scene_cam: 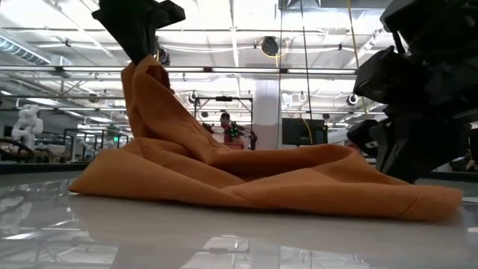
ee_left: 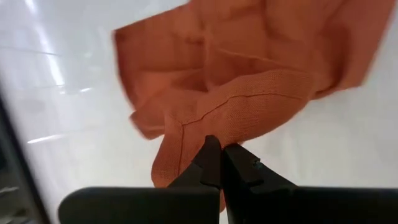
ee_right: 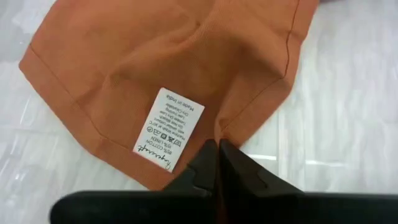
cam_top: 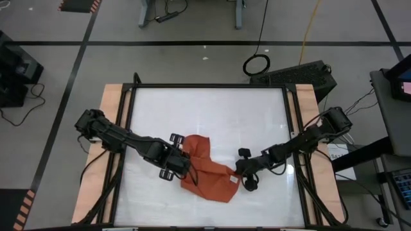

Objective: Roll towel
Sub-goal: Roll the orange towel

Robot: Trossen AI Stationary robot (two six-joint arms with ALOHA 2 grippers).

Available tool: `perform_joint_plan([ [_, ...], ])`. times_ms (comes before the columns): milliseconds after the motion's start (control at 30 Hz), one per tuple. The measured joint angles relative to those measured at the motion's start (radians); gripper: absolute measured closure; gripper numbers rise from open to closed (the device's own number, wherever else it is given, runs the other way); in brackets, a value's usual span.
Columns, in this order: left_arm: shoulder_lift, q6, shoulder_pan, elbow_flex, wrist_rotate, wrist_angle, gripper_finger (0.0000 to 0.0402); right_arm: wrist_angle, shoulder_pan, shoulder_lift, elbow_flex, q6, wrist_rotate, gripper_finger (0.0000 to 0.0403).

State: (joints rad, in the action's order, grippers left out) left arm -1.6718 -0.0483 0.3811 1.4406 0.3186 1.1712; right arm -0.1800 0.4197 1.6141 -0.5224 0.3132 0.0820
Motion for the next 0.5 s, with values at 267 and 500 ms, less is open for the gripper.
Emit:
perform_joint_plan([
  [267,0.016,-0.073,0.002,-0.001,0.213,0.123,0.0401,0.313,0.052,-0.113,-0.096,-0.040,0.120,0.0402],
  [500,0.039,-0.208,0.018,0.089,0.436,0.281,0.0401,0.762,0.092,-0.257,-0.353,-0.094,0.424,0.0402],
])
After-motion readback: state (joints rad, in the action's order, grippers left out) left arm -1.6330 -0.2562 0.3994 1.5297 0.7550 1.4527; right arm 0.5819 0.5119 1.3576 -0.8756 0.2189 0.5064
